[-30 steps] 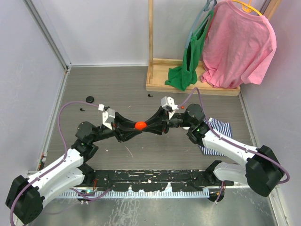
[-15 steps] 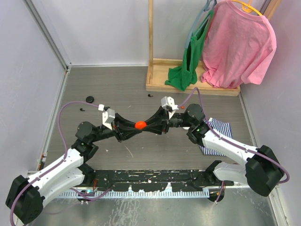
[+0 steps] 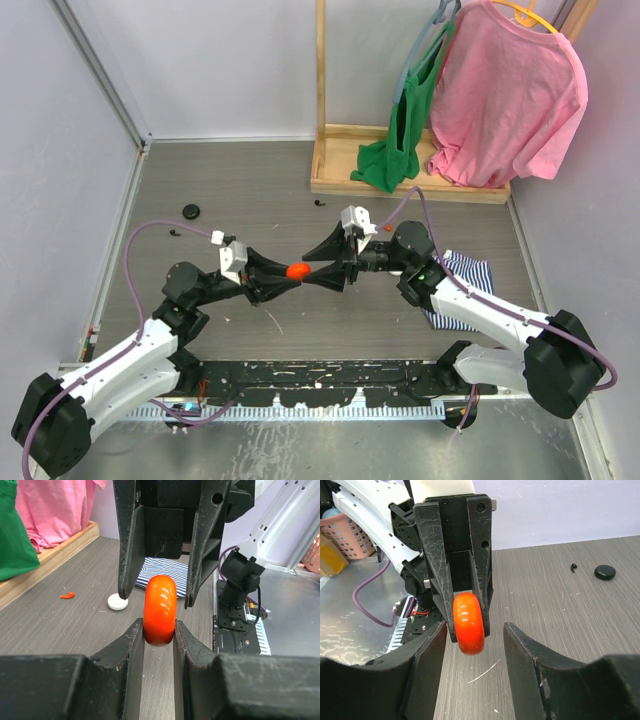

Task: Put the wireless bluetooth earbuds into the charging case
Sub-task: Open the charging case.

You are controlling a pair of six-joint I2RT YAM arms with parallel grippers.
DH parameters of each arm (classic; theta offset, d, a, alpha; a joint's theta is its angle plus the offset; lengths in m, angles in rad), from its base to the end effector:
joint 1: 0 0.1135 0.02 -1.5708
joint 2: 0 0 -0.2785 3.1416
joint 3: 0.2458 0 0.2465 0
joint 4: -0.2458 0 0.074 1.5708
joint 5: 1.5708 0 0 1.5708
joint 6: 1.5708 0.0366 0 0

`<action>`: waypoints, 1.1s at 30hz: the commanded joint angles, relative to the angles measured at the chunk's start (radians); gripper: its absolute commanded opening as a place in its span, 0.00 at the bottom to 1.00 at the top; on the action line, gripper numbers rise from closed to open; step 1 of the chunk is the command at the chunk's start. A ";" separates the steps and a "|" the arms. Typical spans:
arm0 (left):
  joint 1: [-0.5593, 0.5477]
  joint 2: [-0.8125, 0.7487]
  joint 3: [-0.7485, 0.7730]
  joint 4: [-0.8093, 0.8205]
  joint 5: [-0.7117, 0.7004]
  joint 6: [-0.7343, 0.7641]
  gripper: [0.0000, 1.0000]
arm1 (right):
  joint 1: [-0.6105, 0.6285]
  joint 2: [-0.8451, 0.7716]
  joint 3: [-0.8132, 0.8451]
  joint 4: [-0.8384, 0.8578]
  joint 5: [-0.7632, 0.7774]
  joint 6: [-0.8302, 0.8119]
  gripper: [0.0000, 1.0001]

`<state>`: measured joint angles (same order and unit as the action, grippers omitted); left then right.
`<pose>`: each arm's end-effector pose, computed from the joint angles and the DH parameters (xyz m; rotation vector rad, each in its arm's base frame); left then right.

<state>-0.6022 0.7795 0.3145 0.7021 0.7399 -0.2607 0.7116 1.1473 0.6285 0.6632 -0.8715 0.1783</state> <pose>0.1185 -0.1114 0.2794 0.8865 1.2196 -1.1950 0.1631 0.1776 0.3150 -1.1227 1.1803 1.3165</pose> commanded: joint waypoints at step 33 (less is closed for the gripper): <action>-0.029 -0.013 -0.021 0.013 0.035 0.138 0.00 | 0.007 -0.040 0.132 -0.212 0.236 -0.111 0.58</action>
<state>-0.6197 0.7815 0.2939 0.6758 0.7528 -0.1444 0.7223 1.1210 0.7029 0.4511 -0.7109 0.0906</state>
